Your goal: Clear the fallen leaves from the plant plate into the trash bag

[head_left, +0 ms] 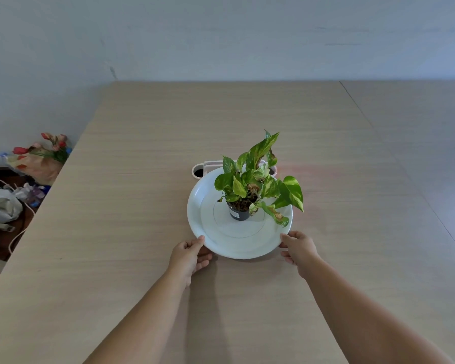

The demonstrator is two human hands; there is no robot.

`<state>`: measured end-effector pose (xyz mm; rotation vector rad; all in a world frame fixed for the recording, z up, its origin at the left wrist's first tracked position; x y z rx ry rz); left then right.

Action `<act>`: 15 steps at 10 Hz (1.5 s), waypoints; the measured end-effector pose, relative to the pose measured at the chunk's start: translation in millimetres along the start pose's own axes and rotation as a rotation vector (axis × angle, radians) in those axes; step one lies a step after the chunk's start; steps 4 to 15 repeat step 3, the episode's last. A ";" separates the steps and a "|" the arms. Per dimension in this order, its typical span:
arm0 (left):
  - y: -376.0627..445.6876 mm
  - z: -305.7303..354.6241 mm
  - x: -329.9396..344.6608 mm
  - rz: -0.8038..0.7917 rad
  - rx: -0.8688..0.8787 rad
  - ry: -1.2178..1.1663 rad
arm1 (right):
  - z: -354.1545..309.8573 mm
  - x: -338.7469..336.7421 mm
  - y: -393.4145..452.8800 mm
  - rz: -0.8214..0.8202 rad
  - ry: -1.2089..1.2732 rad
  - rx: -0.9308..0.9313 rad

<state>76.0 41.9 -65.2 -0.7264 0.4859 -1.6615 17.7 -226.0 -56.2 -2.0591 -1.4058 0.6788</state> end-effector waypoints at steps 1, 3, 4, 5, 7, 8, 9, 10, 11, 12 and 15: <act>-5.6 -1.6 3.9 -0.004 -0.012 0.034 | -0.7 -3.3 -3.1 0.050 0.058 -0.043; -45.9 -5.4 -3.0 -0.038 -0.028 0.001 | -38.4 -37.4 -43.6 0.196 0.503 -0.180; -45.9 -5.4 -3.0 -0.038 -0.028 0.001 | -38.4 -37.4 -43.6 0.196 0.503 -0.180; -45.9 -5.4 -3.0 -0.038 -0.028 0.001 | -38.4 -37.4 -43.6 0.196 0.503 -0.180; -45.9 -5.4 -3.0 -0.038 -0.028 0.001 | -38.4 -37.4 -43.6 0.196 0.503 -0.180; -45.9 -5.4 -3.0 -0.038 -0.028 0.001 | -38.4 -37.4 -43.6 0.196 0.503 -0.180; -45.9 -5.4 -3.0 -0.038 -0.028 0.001 | -38.4 -37.4 -43.6 0.196 0.503 -0.180; -45.9 -5.4 -3.0 -0.038 -0.028 0.001 | -38.4 -37.4 -43.6 0.196 0.503 -0.180; -45.9 -5.4 -3.0 -0.038 -0.028 0.001 | -38.4 -37.4 -43.6 0.196 0.503 -0.180; -45.9 -5.4 -3.0 -0.038 -0.028 0.001 | -38.4 -37.4 -43.6 0.196 0.503 -0.180; -45.9 -5.4 -3.0 -0.038 -0.028 0.001 | -38.4 -37.4 -43.6 0.196 0.503 -0.180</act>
Point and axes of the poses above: each hand's wrist, its own y-axis towards the middle knuckle, its own x-axis out of the palm, z = x × y, the point moved 2 cm from there along y, towards the middle knuckle, and after that the axes turned 14 degrees about -z, right-handed, at the moved point
